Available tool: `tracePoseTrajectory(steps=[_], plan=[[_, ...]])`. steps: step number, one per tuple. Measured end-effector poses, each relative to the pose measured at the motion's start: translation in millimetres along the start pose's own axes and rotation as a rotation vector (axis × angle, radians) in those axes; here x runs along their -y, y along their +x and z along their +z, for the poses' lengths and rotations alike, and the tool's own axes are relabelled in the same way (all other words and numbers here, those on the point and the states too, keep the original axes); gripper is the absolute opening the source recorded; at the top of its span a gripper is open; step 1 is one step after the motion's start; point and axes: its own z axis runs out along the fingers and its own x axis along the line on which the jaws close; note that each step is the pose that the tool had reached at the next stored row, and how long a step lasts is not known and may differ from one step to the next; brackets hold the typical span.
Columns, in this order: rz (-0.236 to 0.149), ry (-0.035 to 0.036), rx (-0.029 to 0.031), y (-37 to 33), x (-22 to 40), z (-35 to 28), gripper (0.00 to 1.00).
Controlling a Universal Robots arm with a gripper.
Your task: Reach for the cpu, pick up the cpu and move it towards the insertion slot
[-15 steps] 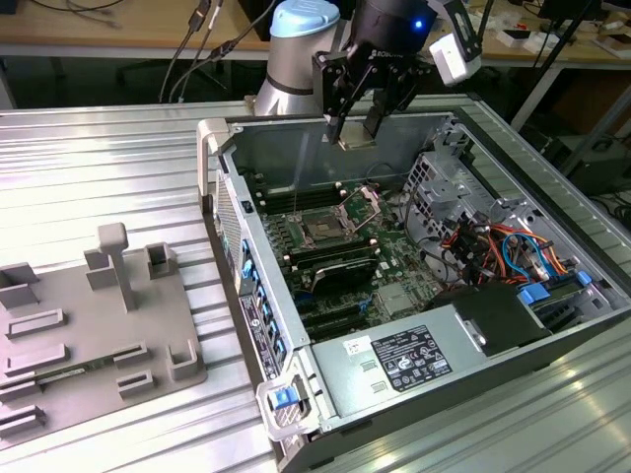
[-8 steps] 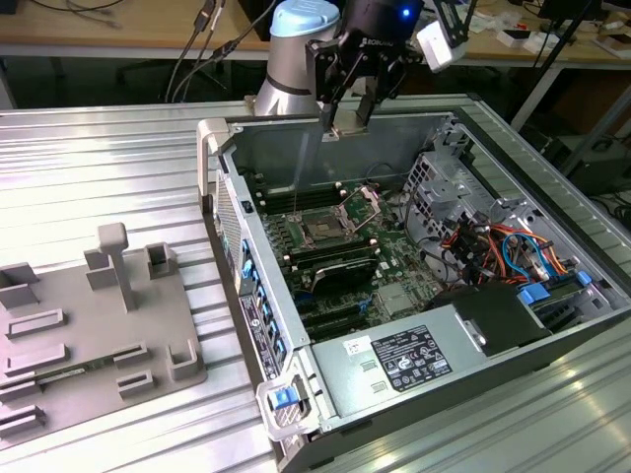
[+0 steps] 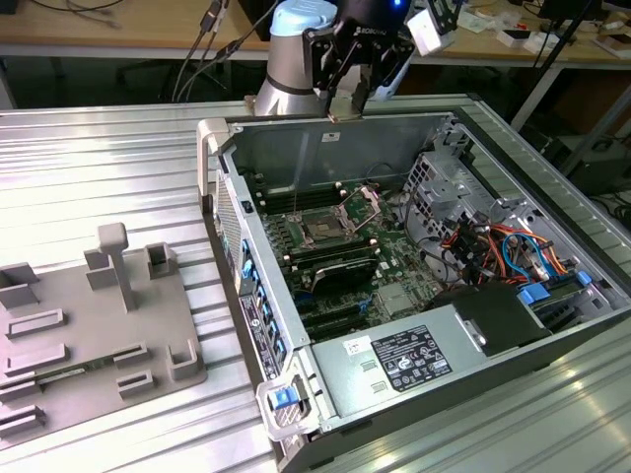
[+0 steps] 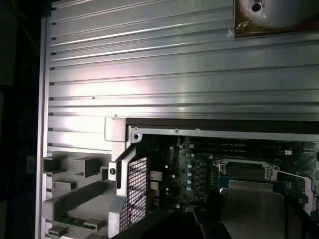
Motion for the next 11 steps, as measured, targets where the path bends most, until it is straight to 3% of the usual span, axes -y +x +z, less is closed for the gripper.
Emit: tracePoseTrajectory(steps=[4, 11], plan=[[0.008, -0.0002, 0.0002, -10.8, -0.1, 0.9, 0.55], [0.011, -0.0003, 0.0002, -12.5, -0.1, 1.1, 0.55]])
